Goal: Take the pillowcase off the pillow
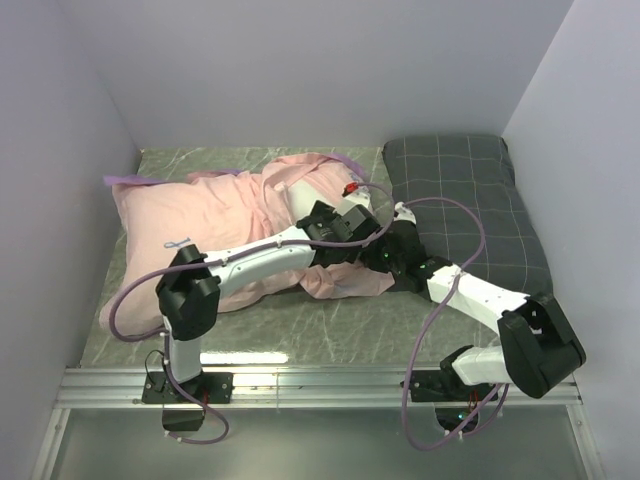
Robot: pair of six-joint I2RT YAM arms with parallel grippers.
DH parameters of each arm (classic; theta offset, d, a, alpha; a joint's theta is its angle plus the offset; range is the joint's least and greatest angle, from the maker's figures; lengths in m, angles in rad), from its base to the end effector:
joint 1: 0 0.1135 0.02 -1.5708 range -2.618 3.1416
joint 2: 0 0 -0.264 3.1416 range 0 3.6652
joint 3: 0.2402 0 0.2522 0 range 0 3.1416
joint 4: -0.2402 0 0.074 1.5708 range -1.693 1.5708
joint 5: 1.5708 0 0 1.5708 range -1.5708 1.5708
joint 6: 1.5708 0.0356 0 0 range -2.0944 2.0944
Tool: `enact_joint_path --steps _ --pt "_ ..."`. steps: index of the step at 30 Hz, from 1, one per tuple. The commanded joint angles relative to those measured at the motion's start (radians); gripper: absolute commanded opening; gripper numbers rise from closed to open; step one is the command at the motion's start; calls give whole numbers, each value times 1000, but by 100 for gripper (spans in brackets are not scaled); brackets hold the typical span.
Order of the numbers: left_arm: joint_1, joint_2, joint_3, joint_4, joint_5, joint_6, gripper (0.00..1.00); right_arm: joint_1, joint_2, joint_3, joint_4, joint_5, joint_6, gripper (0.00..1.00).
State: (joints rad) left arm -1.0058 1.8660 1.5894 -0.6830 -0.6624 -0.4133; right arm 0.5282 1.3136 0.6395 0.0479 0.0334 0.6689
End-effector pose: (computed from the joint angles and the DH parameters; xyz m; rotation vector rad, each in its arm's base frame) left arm 0.2366 -0.3324 0.2733 0.4258 2.2357 0.1252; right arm 0.2342 0.1353 0.1986 0.1788 2.2622 0.6219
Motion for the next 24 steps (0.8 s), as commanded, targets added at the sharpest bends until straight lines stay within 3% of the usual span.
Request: enact_joint_path --steps 1,2,3,5,6,10,20,24 --pt "44 42 26 -6 -77 -21 87 9 -42 34 26 -6 11 0" --pt "67 67 44 -18 -88 -34 69 10 -48 35 24 0 11 0" --pt "76 68 46 -15 -91 -42 29 10 -50 34 17 3 8 0" --pt "99 50 52 -4 -86 -39 5 10 -54 37 12 14 1 0" --pt "107 39 61 -4 -85 -39 0 6 -54 32 12 14 -2 0" --pt "180 -33 138 -20 -37 -42 0 -17 -53 6 21 10 1 0" --pt "426 -257 282 -23 340 -27 0 -91 18 -23 61 -13 18 0" --pt "432 -330 259 -70 452 -19 0 -148 70 6 81 -50 31 0"
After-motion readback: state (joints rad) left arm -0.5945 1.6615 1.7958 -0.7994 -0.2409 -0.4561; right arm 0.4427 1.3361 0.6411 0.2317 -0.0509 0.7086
